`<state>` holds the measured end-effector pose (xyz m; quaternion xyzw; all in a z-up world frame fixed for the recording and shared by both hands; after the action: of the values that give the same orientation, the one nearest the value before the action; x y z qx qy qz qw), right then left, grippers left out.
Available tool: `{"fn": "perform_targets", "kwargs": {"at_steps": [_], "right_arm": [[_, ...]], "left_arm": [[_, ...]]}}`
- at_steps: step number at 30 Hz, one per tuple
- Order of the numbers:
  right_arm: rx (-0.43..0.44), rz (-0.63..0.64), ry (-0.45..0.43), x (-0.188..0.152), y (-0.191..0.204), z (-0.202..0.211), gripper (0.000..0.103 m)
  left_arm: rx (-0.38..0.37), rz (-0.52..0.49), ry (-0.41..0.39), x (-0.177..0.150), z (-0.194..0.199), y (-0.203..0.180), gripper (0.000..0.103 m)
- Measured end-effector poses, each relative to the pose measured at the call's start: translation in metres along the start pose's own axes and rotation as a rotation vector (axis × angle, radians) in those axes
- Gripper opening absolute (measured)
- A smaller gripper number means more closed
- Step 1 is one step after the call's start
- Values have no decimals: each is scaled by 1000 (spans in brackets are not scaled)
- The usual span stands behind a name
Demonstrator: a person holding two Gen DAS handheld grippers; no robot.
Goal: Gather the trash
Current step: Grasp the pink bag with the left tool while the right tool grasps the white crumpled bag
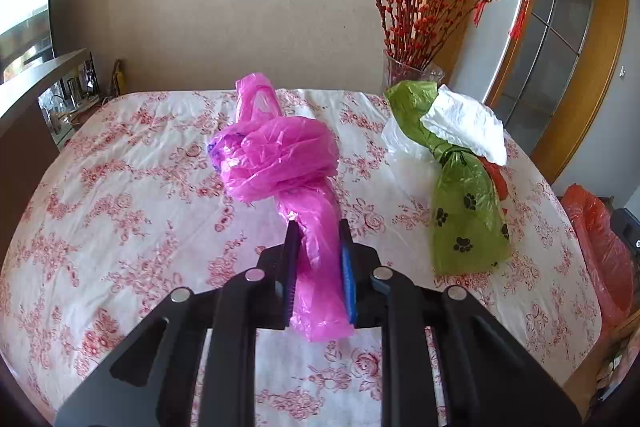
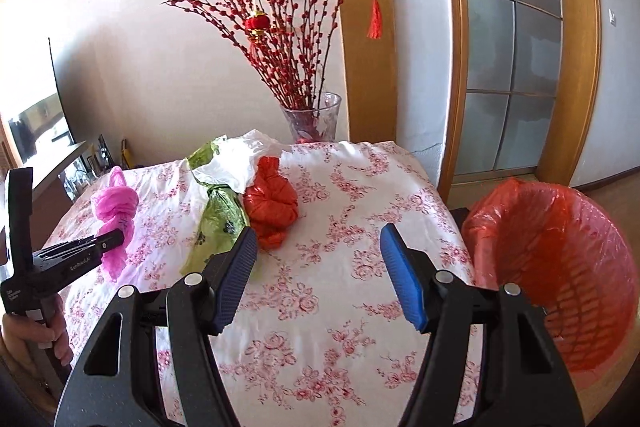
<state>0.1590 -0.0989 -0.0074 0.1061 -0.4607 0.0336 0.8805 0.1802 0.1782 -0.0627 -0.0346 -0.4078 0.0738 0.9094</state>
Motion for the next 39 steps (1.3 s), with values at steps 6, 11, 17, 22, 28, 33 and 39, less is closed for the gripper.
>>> {"fn": "perform_targets", "kwargs": {"at_steps": [6, 11, 17, 22, 28, 33, 39], "right_arm": [[83, 0, 28, 22, 33, -37, 46], [104, 4, 49, 43, 55, -76, 42], [80, -3, 105, 51, 64, -122, 42], [96, -23, 139, 49, 66, -137, 39], [91, 9, 148, 42, 68, -140, 5], [90, 4, 84, 42, 57, -114, 5], [47, 12, 27, 41, 36, -82, 5]], "left_arm": [[25, 20, -41, 12, 13, 24, 20], [37, 49, -51, 18, 15, 44, 20], [44, 62, -53, 20, 12, 58, 20], [42, 65, -45, 22, 8, 62, 20], [30, 53, -42, 22, 6, 57, 20], [23, 43, -46, 23, 8, 51, 20], [-2, 21, -49, 23, 10, 36, 20]]}}
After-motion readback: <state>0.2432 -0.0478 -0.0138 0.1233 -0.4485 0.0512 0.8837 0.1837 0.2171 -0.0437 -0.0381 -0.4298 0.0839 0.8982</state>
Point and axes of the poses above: each gripper's, at about its wrist camera, not at the fingertips, and z roughly against the way its jaws point, y to its left, x to its top, the point moved 2 cm from there along -z, roughly the way its jaws point
